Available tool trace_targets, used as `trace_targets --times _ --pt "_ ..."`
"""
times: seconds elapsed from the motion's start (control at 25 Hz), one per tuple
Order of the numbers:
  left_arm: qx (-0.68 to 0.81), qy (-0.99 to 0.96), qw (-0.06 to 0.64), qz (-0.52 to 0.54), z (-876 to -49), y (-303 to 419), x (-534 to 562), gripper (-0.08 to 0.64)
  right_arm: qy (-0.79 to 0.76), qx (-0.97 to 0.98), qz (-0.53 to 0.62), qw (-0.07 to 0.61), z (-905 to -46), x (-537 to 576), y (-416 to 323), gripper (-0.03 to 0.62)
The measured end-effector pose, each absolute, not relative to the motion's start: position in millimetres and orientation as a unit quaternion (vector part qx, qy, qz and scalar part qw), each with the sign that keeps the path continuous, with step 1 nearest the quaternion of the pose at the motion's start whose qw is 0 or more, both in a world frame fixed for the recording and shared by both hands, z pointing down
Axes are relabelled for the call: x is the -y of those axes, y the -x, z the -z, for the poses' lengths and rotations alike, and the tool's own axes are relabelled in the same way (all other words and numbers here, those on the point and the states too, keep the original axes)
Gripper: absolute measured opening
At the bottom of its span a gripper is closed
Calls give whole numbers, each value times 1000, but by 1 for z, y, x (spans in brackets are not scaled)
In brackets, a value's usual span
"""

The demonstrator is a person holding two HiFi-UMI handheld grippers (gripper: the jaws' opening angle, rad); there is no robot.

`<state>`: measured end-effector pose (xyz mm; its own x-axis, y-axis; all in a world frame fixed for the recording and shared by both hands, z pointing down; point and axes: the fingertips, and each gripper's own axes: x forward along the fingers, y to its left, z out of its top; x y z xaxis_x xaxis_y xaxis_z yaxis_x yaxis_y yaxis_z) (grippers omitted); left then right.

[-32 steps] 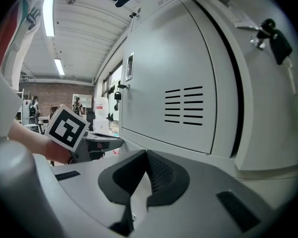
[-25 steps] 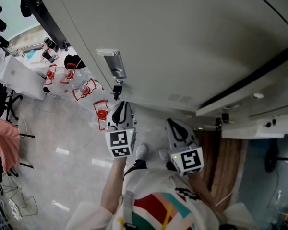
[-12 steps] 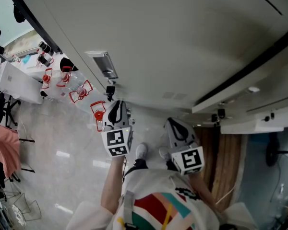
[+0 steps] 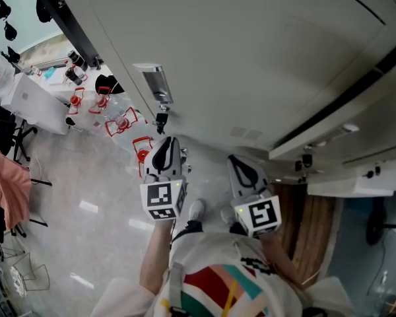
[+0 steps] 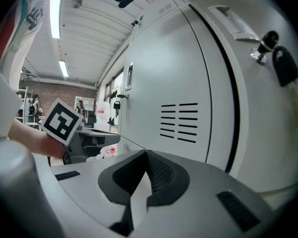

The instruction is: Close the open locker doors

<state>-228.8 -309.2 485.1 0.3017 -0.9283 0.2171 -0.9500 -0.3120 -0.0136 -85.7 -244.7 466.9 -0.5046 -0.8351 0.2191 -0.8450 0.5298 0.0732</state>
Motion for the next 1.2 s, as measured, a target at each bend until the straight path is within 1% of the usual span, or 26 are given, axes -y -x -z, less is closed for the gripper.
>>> trace_targets --times 0.16,0.28,0.4,0.72,1.2 --pt "599 -798 39 -60 -451 235 291 11 -458 883 1 98 -453 252 101 6" --pt "610 -791 28 -44 -433 240 277 6 -439 895 14 81 -442 256 112 6" --pt "624 -780 35 -21 -425 243 262 6 -425 902 18 70 -435 257 120 6" --pt "639 -767 60 6 -423 236 237 6 -390 918 21 72 -432 250 132 5" --pt "637 -768 59 15 -421 228 229 6 -388 918 23 74 -433 242 125 5"
